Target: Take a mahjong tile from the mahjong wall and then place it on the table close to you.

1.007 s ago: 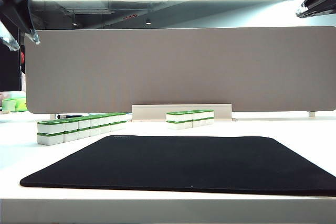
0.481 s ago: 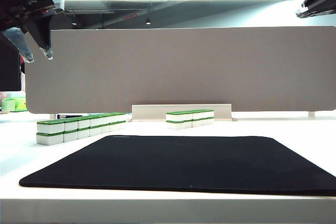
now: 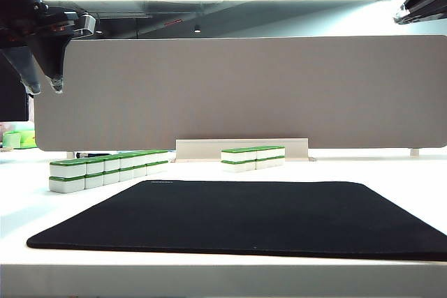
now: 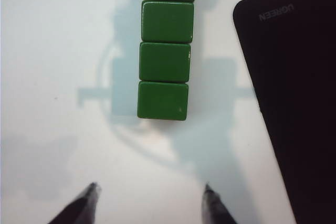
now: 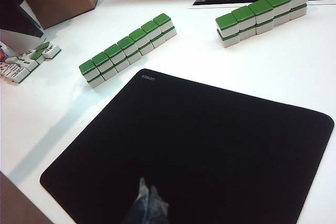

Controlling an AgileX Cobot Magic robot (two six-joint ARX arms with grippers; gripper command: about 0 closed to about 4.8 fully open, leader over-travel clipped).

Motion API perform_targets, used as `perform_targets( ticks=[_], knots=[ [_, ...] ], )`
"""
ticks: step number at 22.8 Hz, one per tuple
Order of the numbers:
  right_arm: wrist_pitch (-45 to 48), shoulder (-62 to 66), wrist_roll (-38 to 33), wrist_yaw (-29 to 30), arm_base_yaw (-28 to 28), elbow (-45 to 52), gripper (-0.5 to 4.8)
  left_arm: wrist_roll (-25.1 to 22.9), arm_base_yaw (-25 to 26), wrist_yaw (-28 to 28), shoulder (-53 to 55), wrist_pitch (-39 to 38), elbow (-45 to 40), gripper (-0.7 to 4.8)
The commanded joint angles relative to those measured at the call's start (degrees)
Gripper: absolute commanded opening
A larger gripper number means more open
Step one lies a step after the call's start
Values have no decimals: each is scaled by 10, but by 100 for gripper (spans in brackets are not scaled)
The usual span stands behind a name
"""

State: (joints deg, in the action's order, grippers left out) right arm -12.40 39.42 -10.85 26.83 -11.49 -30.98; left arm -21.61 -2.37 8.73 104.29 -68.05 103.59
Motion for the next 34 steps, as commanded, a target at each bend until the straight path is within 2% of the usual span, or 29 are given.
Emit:
perform_targets(
  ticks=[1,7,9,12,18,21,23,28,29,31,34],
  knots=[
    [6,-1,1,1,0,-2,-1,-11,0,6,-4,14,2,252],
    [6,-1,1,1,0,-2,-1,-11,7,13,-4,34,2,251],
    [6,-1,1,1,0,-2,-1,-4,22,-12,-4,34,2,251],
    [6,0,2,1,0,-2,-1,57,56,-83,-4,34,2,251],
    [6,0,1,1,0,-2,-1,114,121,-85,-4,34,2,251],
    [6,0,1,1,0,-2,-1,171,174,-82,-4,37,2,251],
    [6,0,2,1,0,-2,-1,191,206,-42,-4,45,2,250],
    [6,0,1,1,0,-2,-1,191,243,63,-4,70,2,250],
    [6,0,1,1,0,-2,-1,189,247,105,-4,76,2,250],
    [6,0,2,1,0,-2,-1,166,244,134,-4,78,2,250],
    [6,0,2,1,0,-2,-1,117,207,135,-4,78,2,250]
  ],
)
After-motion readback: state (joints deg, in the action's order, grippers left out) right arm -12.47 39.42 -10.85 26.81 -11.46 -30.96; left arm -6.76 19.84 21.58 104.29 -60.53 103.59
